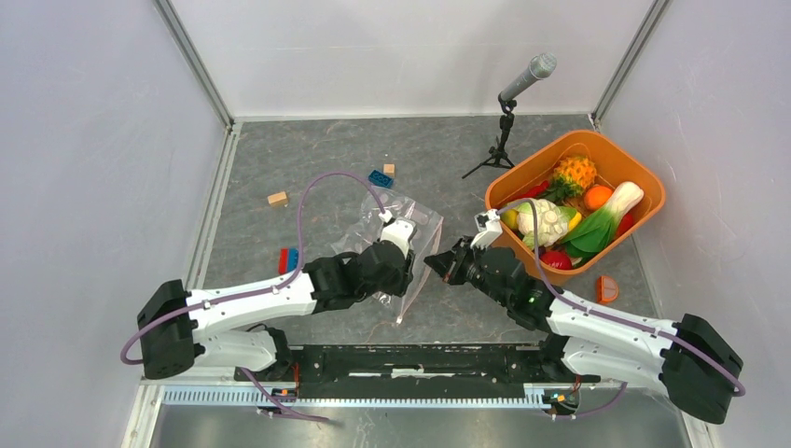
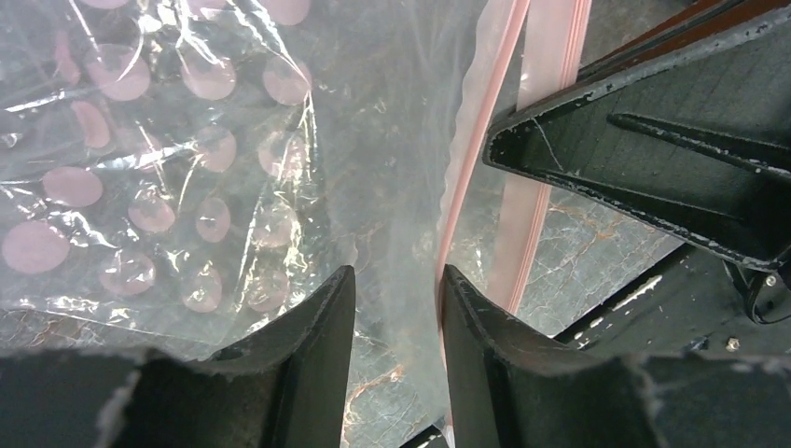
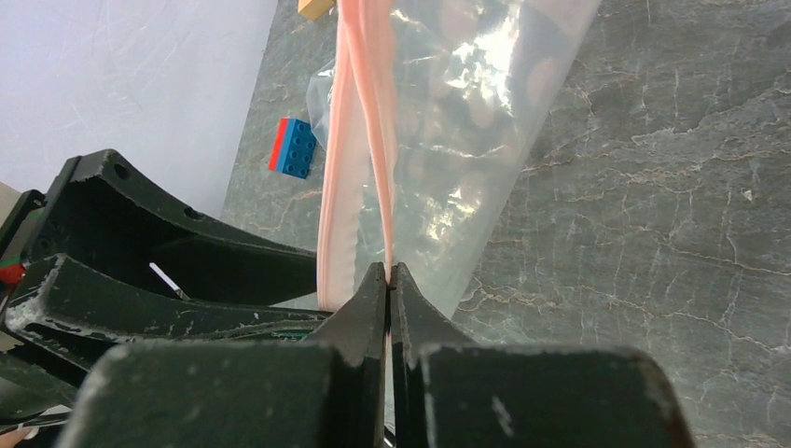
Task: Place the food in the zip-top bag and seal the zipper
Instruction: Open the zipper of the food storage bag.
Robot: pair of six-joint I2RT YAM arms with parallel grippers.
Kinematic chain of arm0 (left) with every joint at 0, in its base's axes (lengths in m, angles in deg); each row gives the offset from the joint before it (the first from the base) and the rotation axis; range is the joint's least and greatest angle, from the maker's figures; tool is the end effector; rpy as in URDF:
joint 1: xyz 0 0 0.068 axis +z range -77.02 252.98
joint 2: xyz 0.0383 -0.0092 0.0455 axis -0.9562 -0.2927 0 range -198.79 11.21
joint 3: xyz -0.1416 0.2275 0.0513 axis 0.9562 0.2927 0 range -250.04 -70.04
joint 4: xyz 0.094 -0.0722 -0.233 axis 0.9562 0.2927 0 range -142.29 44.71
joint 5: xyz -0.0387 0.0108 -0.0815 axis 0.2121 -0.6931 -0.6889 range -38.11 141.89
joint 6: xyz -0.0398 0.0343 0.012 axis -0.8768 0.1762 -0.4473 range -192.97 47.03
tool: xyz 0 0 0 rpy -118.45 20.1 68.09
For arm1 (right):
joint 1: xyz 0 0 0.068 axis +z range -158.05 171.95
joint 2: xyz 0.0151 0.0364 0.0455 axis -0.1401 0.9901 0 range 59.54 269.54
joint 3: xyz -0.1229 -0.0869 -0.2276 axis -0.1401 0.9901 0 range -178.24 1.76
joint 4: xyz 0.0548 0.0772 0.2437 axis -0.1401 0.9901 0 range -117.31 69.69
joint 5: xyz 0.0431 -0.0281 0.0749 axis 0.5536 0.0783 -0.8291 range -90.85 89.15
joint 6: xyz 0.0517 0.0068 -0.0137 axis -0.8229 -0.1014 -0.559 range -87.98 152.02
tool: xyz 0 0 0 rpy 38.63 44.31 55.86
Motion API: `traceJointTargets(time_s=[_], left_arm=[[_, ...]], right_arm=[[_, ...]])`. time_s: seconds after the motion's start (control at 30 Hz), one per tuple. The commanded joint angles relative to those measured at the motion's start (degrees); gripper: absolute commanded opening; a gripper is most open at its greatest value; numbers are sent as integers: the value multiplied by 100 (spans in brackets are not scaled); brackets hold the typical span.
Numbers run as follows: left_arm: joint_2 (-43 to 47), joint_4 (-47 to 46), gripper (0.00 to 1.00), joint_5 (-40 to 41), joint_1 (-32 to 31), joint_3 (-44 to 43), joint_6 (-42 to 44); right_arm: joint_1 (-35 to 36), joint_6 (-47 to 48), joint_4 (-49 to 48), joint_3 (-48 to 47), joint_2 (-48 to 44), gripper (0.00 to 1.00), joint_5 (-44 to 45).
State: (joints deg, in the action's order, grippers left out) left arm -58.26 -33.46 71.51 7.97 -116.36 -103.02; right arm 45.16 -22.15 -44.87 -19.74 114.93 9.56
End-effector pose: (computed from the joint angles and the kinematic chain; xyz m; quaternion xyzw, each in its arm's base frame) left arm 0.1190 -0.2271 0.2476 0.2043 0.8794 -0.1906 0.3855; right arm 0.1318 0.1655 0.2133 0.0611 0.7966 0.4381 0.4121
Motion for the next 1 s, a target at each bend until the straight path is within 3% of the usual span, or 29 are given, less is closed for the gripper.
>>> traceJointTargets(time_s=[0.0,0.17,0.47,0.53,0.73,0.83,0.97], left_arm=[[61,-205,50,337,-24,21,-245],[-1,-894,53,61,-30,352,-488],[-159,-1225,53,-299,-33,404,-386],[-230,-1262,47,-346,-29,406,-396],[80,-926,5,355,-35,358,-344],[380,-230,2,1083,-29,-65,-140],[586,946,2,1795,-30,-1293,211]], right_arm=[[23,95,28,-184,-109,0,16],[23,153,130,-227,-200,0,80],[23,222,257,-243,-408,0,230],[27,238,260,-238,-408,0,199],[22,425,578,-238,-514,0,379],[23,784,1273,-541,-497,0,678],[23,1407,2218,-1252,-342,0,845]])
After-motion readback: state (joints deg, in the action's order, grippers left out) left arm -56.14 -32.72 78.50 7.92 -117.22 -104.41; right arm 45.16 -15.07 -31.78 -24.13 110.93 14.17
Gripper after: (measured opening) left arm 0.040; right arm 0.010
